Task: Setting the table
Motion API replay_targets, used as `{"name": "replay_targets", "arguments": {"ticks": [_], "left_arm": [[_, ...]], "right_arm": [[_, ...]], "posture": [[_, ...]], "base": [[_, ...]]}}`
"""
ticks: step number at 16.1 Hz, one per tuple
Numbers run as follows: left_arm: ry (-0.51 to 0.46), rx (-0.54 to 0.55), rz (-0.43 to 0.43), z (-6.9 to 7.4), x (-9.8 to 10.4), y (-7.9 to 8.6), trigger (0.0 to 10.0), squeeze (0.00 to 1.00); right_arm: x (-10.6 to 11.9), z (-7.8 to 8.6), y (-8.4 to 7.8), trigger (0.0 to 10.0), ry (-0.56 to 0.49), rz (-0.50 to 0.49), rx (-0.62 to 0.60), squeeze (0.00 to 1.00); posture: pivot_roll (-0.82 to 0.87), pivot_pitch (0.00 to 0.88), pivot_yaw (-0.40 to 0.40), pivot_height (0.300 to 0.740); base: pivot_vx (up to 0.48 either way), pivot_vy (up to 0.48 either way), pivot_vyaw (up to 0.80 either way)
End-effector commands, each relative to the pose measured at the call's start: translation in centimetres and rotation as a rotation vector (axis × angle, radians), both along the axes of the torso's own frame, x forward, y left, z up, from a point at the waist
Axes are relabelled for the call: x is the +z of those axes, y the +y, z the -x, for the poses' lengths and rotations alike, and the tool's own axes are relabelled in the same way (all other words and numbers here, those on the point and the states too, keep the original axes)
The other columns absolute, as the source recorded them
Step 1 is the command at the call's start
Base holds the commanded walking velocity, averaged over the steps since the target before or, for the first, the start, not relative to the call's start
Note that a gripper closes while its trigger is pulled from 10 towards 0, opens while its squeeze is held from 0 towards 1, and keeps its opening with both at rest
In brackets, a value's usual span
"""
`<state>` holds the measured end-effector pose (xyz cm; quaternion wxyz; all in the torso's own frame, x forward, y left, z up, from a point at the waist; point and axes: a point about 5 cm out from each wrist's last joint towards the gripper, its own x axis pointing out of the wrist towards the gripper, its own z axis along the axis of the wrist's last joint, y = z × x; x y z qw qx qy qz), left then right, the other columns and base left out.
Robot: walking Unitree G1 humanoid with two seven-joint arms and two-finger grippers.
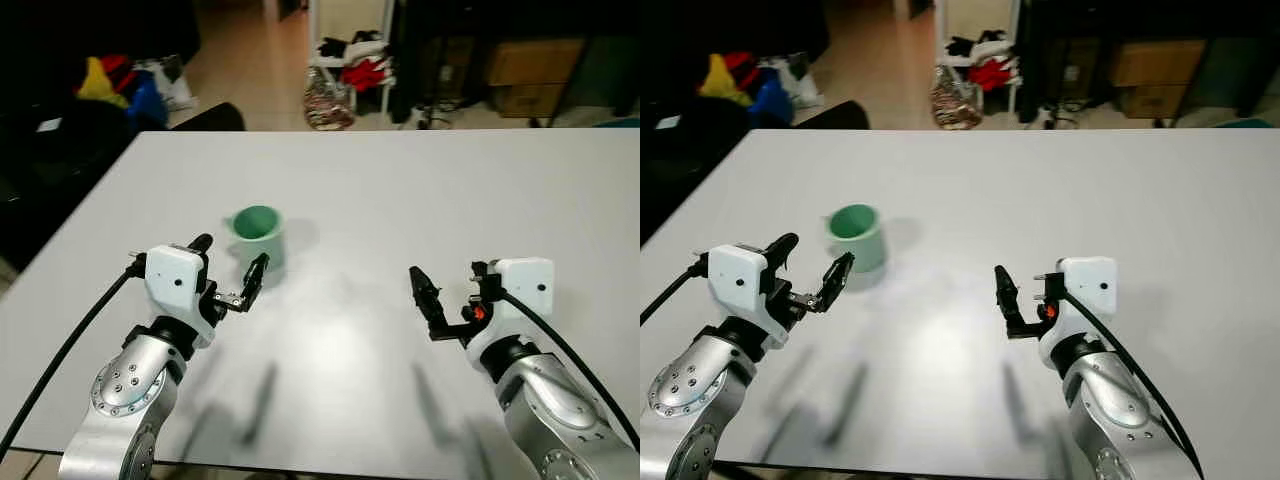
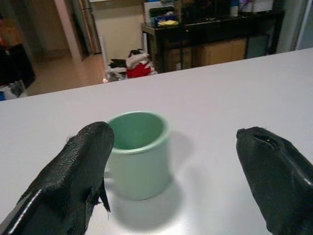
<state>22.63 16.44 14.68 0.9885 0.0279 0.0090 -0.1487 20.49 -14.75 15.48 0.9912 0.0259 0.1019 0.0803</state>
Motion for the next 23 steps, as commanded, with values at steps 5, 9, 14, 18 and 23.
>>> {"name": "replay_targets", "arguments": {"ticks": [5,9,14,18,23], "left_arm": [[0.005,0.043,0.007,-0.4,0.5,0.3,10.0,0.52],[0.003,0.023,-0.019,-0.4,0.4,0.1,10.0,0.52],[0.007,0.049,0.001,-0.5,0.7,0.2,10.0,0.51],[0.011,0.067,-0.010,-0.5,0.6,0.3,10.0,0.52],[-0.017,0.079,-0.012,-0.6,1.3,0.2,10.0,0.51]], "right_arm": [[0.1,-0.2,-0.1,10.0,-0.022,0.034,-0.011,0.57],[0.0,-0.2,0.5,10.0,-0.021,0.020,0.026,1.00],[0.1,-0.1,0.4,10.0,-0.044,0.028,0.061,1.00],[0.7,-0.6,0.0,10.0,-0.093,0.043,0.051,1.00],[0.9,-0.9,0.1,10.0,-0.103,0.039,0.053,1.00]], "posture": [[0.05,0.000,0.097,0.740],[0.05,0.000,0.100,0.740],[0.06,0.000,0.091,0.740],[0.07,0.000,0.078,0.740],[0.08,0.000,0.071,0.740]], "base": [[0.000,-0.244,0.16],[0.000,0.000,0.80],[0.000,0.000,0.80],[0.000,0.000,0.80],[0.000,0.000,0.80]]}}
